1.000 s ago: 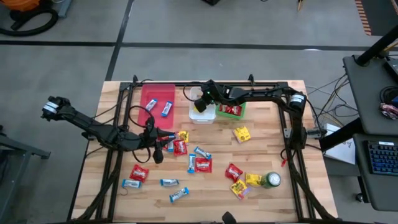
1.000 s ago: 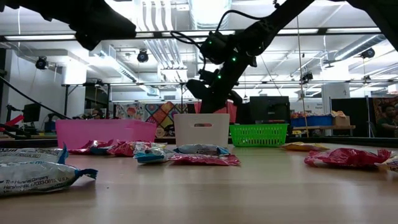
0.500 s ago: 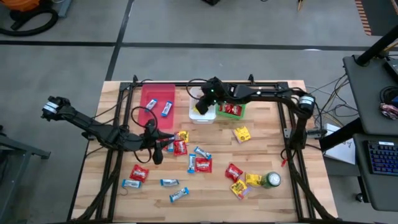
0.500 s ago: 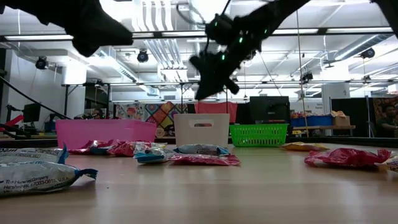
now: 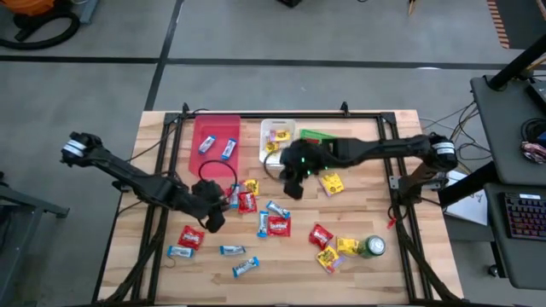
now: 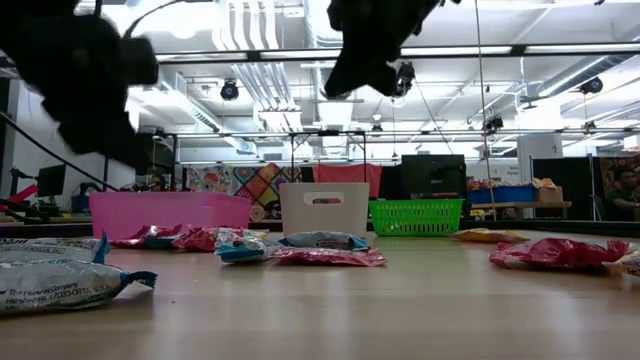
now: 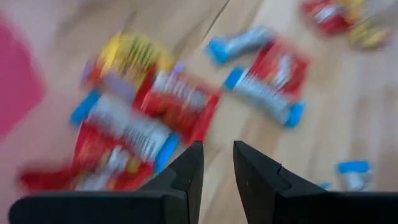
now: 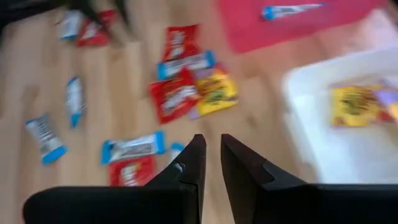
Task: Sort candy
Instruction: Put the red candy into the green bin
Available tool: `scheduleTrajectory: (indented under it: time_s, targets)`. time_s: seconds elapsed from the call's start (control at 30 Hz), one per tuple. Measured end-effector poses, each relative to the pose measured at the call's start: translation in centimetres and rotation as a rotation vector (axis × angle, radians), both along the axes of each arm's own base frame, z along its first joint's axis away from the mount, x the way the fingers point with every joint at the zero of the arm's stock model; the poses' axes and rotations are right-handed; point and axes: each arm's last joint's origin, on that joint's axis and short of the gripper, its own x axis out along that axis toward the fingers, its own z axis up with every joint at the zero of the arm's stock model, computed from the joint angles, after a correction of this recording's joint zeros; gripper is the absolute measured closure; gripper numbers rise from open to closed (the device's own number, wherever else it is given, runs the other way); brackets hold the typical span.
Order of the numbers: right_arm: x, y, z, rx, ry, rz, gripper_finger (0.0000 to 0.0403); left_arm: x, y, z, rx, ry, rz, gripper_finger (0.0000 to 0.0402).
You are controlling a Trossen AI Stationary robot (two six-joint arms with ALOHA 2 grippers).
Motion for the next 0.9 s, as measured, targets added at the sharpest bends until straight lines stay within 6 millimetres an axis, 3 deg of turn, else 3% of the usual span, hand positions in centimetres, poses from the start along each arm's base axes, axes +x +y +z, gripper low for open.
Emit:
scheduleTrajectory:
  time_s: [0.13, 0.37, 0.67, 0.9]
  targets:
    - [0.1, 2.7, -0.1, -0.014, 0.001, 0.061, 0.036, -0.3, 0.0, -1.2, 0.01, 0.126, 0.012, 0.0329]
    - [0.0, 5.0, -0.1, -0.092, 0.002, 0.059, 0.036, -0.3, -0.8, -2.3, 0.182, 0.272, -0.239, 0.0293]
    - [-0.9, 5.4, -0.5, -0.097, 0.096, 0.074, 0.036, 0.3, -0.8, -4.2, 0.379, 0.38, -0.319, 0.0202]
    - [-0.9, 5.4, -0.6, -0.098, 0.097, 0.075, 0.036, 0.6, -0.8, -5.4, 0.465, 0.442, -0.326, 0.0182]
